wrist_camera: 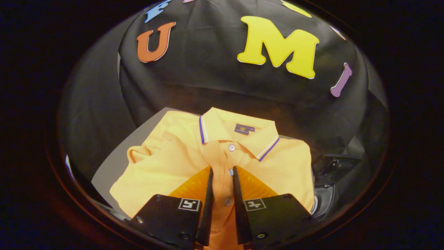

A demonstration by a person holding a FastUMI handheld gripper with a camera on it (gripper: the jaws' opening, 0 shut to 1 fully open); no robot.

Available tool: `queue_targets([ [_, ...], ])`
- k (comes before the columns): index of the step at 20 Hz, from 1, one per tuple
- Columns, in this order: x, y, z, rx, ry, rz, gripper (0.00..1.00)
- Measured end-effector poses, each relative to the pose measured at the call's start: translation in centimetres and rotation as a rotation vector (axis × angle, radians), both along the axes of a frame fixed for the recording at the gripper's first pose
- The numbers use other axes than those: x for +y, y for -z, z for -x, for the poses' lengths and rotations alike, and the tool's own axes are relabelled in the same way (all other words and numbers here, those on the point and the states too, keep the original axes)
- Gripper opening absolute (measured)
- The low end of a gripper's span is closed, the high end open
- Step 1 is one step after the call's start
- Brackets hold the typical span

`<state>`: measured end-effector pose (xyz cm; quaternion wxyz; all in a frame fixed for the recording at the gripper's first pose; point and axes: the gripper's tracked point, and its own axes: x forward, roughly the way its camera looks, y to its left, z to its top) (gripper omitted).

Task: Put the clothes into the washing machine and then close the washing machine lid.

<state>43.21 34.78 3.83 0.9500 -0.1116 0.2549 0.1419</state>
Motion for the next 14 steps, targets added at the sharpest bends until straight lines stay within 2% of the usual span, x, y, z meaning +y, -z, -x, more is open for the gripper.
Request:
queue_targets([
  [6,-2.9,-0.1,3.2,0.018,-0.058,0.019,0.11],
  [9,-4.7,0.2,5.7,0.011,-0.084,-0.01,0.09],
  [14,-9.5,-2.1,10.0,-0.049,-0.066,-0.133,0.08],
])
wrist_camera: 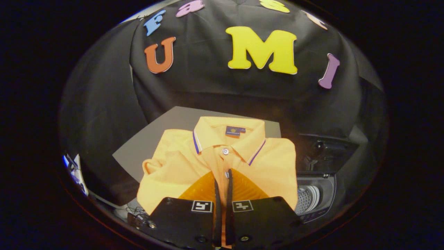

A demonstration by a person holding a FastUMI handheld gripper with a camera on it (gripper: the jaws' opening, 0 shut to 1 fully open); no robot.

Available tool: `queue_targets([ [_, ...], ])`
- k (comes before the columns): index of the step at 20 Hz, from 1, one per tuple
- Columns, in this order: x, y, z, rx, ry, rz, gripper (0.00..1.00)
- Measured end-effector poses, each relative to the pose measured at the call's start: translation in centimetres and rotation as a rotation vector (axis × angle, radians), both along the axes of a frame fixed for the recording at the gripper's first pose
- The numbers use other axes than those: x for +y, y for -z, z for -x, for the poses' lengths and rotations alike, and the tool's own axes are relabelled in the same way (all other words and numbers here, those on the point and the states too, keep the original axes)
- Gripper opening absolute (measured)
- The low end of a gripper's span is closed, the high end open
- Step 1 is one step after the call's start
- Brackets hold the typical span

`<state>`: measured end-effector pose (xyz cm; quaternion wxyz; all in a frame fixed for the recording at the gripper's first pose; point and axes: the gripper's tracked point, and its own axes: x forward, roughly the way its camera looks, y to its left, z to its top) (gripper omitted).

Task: Put the clothes into the washing machine and then close the washing machine lid.

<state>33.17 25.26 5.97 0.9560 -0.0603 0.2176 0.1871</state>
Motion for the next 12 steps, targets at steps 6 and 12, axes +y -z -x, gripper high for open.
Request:
queue_targets([
  [6,-8.5,-5.0,3.7,-0.108,0.08,-0.081,0.08],
  [12,-18.4,-10.1,4.7,-0.197,0.171,-0.121,0.08],
])
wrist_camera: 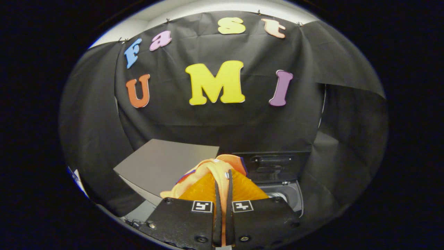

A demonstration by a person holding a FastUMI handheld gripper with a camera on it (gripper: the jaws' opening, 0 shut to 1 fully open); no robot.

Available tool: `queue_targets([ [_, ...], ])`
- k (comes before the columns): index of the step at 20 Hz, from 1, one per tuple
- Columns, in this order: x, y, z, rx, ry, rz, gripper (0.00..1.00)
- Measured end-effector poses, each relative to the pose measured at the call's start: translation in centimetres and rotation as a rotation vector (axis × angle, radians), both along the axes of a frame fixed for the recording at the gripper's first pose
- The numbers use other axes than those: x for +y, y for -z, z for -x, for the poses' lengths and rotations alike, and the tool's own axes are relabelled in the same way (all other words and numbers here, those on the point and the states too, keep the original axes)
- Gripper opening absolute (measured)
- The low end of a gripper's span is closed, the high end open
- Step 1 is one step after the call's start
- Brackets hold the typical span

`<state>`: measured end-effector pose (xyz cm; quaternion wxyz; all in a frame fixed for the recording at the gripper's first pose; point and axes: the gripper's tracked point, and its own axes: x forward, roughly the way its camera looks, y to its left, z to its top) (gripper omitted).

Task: Put the clothes into the washing machine and then close the washing machine lid.

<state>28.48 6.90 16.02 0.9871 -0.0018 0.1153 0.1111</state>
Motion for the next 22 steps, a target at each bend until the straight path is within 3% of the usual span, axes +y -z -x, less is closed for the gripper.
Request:
queue_targets([
  [8,-10.3,-1.1,-4.4,-0.004,0.019,-0.011,0.08],
  [18,-14.0,10.8,-13.1,0.245,-0.05,0.003,0.08],
  [22,-14.0,16.6,-15.6,0.367,-0.039,0.012,0.08],
])
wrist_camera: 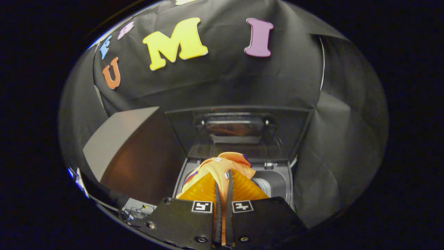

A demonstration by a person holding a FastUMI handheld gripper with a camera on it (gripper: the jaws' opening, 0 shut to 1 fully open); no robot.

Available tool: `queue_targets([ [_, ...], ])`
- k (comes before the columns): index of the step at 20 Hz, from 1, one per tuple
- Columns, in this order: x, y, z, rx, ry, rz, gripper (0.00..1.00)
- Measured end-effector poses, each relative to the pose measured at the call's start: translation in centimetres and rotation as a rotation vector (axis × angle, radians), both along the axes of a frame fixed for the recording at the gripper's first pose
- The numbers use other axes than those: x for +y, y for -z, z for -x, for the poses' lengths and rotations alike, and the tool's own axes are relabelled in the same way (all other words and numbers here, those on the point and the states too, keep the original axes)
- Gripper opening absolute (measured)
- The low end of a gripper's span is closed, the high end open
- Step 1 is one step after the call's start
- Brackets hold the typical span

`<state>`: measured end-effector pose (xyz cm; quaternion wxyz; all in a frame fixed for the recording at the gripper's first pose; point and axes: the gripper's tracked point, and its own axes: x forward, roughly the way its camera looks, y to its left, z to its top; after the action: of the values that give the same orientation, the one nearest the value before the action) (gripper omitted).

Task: Put the clothes into the washing machine and then close the washing machine lid.

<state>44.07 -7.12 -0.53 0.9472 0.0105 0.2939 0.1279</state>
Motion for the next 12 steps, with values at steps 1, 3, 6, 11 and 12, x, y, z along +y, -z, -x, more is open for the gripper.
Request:
queue_targets([
  [1,0.0,1.4,-0.5,0.025,0.002,0.01,0.08],
  [3,0.2,3.6,-1.1,0.073,0.003,0.012,0.08],
  [6,0.7,6.1,-1.8,0.12,-0.006,0.034,0.08],
  [11,1.0,10.4,-2.8,0.247,0.025,0.081,0.08],
  [12,0.9,11.3,-3.0,0.273,0.034,0.079,0.08],
])
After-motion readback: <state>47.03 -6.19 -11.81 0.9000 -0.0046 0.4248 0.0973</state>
